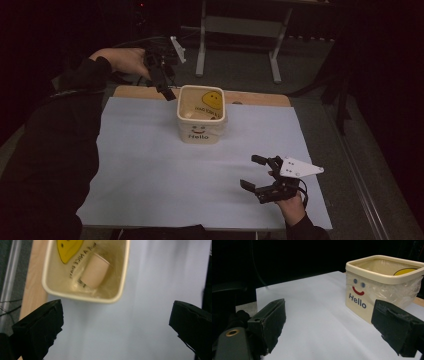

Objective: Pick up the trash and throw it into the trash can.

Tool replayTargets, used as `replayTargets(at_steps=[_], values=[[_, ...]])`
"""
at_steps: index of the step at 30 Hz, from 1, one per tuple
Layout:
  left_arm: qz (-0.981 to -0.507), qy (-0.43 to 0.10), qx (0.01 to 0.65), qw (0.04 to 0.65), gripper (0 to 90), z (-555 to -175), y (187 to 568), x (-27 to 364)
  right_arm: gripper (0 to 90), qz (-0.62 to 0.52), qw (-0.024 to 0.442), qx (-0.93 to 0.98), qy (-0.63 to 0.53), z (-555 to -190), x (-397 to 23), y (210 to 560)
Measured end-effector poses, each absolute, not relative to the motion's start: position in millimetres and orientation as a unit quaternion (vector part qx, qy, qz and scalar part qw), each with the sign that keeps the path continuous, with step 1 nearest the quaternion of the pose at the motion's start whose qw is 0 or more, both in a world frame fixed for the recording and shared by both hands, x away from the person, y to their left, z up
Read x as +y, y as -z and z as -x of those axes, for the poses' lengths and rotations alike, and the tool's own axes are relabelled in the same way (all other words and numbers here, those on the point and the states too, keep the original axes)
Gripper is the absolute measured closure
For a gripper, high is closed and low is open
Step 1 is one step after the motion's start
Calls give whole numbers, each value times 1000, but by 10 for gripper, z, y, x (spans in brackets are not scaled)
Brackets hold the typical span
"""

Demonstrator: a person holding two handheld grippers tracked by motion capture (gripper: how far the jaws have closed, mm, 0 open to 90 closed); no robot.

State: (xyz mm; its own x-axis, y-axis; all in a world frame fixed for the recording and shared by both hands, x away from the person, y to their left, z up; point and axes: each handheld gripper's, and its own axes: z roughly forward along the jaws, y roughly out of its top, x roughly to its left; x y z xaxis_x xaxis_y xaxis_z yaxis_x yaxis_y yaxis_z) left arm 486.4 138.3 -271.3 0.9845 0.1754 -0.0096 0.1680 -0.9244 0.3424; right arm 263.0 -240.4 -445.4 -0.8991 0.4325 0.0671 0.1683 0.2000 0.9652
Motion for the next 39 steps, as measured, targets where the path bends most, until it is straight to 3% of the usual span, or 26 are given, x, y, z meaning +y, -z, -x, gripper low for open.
replayTargets(at_steps=[39], values=[[-960, 18, 132, 248, 3, -4046, 3362, 2114, 121, -197, 109, 771, -596, -2635, -2377, 4460]])
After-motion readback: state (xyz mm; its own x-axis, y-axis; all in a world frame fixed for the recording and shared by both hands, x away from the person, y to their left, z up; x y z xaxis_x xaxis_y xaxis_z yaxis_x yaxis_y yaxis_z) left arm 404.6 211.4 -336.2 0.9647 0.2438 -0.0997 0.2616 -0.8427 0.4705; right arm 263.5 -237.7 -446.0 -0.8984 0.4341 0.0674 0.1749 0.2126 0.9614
